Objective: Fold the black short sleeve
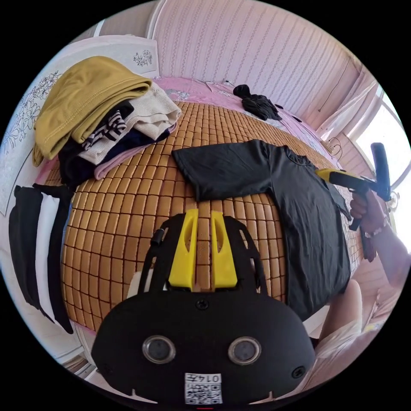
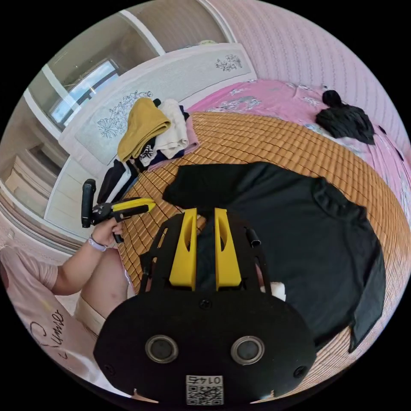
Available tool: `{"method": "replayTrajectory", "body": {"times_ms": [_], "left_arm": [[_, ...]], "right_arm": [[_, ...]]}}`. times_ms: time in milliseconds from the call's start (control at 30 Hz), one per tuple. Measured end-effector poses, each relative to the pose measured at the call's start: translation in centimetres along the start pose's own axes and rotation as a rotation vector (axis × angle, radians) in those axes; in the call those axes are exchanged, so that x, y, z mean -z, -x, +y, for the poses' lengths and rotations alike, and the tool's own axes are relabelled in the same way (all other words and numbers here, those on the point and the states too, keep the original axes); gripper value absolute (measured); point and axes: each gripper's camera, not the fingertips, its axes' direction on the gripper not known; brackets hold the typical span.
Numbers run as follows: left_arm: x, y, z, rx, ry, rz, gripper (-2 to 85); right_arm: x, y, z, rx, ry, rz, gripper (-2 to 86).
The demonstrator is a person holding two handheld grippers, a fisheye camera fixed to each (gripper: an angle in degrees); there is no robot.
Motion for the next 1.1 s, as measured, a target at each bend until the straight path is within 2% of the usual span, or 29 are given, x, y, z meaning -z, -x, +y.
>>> {"method": "replayTrajectory", "body": {"times_ms": [167,233,300,400,633,733,867,1100], "left_arm": [[1.6,-5.2,5.2,-0.143,0.108,0.251,6.9],[1.3,-6.8,6.6,-0.156,0.162,0.289,7.2],[0.9,-8.0,7.6,-0.164,0.198,0.265,7.5],[0.6,-9.3,8.1,-0.187,0.242,0.166,8.3],[-0.3,-9.7,8.0,-0.238,0.292,-0.001,6.8],[-0.1,-9.1,8.3,-0.224,0.278,0.021,2.3],[0.4,-8.3,8.8,-0.218,0.287,-0.023,-0.6],[0.8,-4.9,8.9,-0.073,0.283,0.122,3.2]], "right_arm": [[5.2,-4.7,13.3,-0.327,0.108,0.281,8.2],[6.6,-5.3,18.6,-0.473,0.149,0.418,10.6],[6.4,-5.8,21.2,-0.545,0.214,0.440,11.3],[5.1,-6.3,23.5,-0.624,0.267,0.333,10.7],[2.0,-6.0,23.4,-0.607,0.335,0.302,6.4],[1.7,-5.8,23.3,-0.593,0.346,0.257,0.9],[1.4,-5.6,23.3,-0.584,0.341,0.263,-0.2],[-0.2,-5.2,22.7,-0.571,0.399,0.310,2.6]]}}
